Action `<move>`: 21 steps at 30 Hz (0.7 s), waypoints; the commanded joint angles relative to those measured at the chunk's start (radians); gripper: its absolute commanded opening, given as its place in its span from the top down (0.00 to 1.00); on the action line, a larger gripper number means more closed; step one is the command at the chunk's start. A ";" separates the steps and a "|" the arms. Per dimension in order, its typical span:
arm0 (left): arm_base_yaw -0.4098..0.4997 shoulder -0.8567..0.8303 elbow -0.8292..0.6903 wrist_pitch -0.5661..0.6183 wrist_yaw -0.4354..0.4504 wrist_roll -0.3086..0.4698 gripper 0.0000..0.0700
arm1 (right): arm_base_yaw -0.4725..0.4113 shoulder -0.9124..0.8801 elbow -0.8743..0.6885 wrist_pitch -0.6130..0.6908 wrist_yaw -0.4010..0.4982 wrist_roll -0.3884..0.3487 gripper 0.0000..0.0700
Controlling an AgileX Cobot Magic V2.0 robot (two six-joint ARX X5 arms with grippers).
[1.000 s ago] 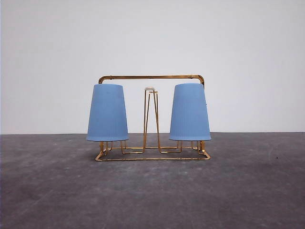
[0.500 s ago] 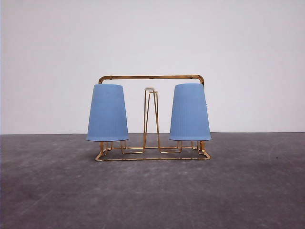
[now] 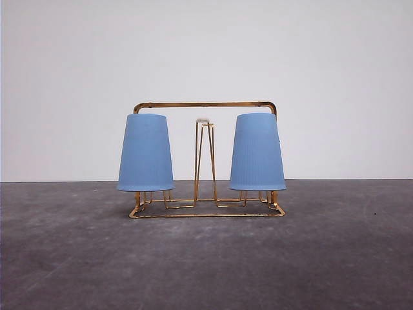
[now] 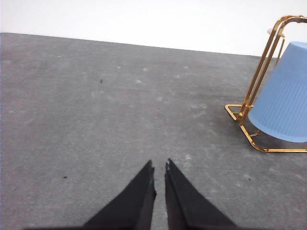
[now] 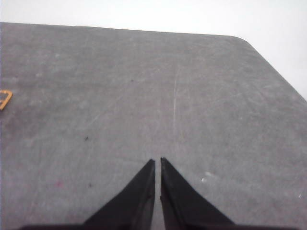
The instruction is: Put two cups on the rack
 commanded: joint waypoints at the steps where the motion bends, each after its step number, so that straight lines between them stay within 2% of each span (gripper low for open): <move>1: 0.000 0.000 -0.015 -0.006 -0.003 -0.001 0.97 | 0.000 -0.040 -0.039 0.017 0.004 -0.008 0.98; 7: 0.000 0.000 -0.015 -0.006 -0.003 -0.001 0.97 | 0.000 -0.180 -0.194 0.079 0.003 -0.008 0.98; 9: -0.001 0.000 -0.015 -0.006 -0.003 -0.001 0.97 | 0.000 -0.196 -0.229 0.150 -0.001 -0.007 0.98; 14: -0.001 0.000 -0.015 -0.006 -0.003 -0.001 0.97 | 0.000 -0.194 -0.238 0.297 0.001 -0.008 0.98; 21: 0.000 0.000 -0.015 -0.006 -0.003 -0.001 0.97 | 0.000 -0.194 -0.238 0.410 0.002 -0.008 0.98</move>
